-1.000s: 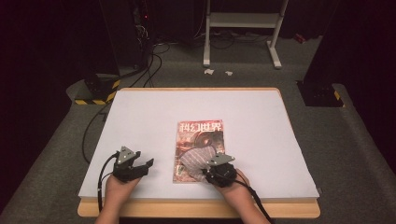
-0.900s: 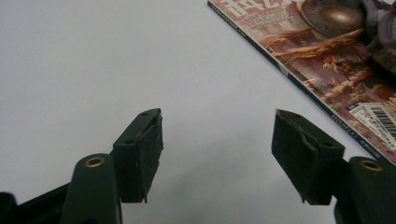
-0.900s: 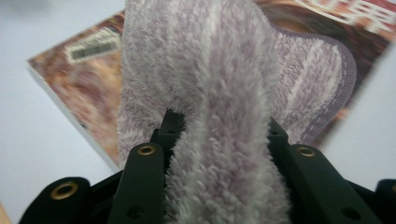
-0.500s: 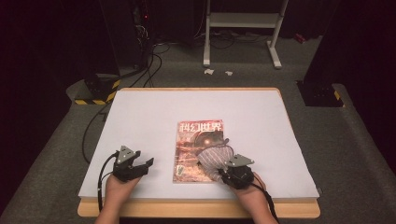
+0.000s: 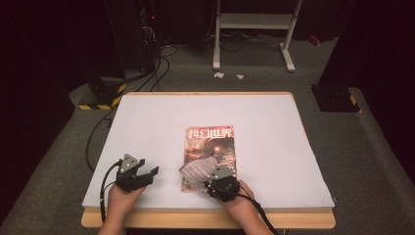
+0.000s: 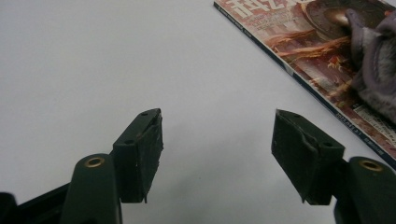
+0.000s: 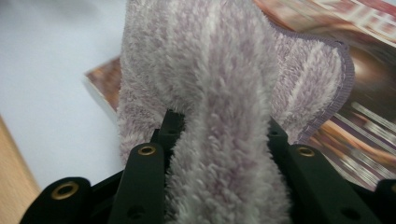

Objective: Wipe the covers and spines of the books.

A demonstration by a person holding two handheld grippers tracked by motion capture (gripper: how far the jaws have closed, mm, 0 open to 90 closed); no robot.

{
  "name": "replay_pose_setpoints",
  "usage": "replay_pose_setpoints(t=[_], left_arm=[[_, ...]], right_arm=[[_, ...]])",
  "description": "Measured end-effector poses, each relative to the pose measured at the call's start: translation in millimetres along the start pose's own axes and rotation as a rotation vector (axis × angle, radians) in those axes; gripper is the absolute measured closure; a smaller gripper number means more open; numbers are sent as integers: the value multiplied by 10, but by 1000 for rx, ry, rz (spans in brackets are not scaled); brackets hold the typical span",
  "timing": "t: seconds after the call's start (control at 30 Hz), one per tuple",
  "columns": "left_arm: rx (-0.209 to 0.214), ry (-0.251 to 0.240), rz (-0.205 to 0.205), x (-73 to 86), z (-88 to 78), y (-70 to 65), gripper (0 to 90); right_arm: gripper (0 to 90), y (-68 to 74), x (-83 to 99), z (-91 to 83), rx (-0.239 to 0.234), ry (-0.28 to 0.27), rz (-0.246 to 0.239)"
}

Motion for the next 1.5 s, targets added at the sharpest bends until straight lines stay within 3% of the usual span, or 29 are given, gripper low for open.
replay_pose_setpoints(t=[0.07,0.27,0.5,1.03,1.2,1.4,1.5], left_arm=[[-4,-1,-9,5,-13,24,342],[-11,-1,-22,8,-26,59,343],[-9,0,-23,12,-25,58,344],[-10,7,-10,25,-8,27,343],[-8,5,-12,21,-3,27,343],[-10,9,-3,29,-4,15,342],[4,0,-13,39,-22,8,341]], right_arm=[[640,106,-87,75,-17,-2,-10],[640,236,-226,200,-46,-8,-37],[638,220,-218,208,-50,-15,-37],[640,-292,303,-218,41,-3,70],[641,-465,488,-365,76,-16,131],[642,-535,519,-402,89,-13,154],[643,-576,477,-385,119,-26,156]])
Point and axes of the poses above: each handheld gripper's, and its own axes: z roughly forward along the jaws, x roughly out of its underside, y roughly to its left, the point moved 4 cm from there along z, roughly forward along the jaws, and after that the axes turned 6 degrees about -z, right-handed, at the moved point
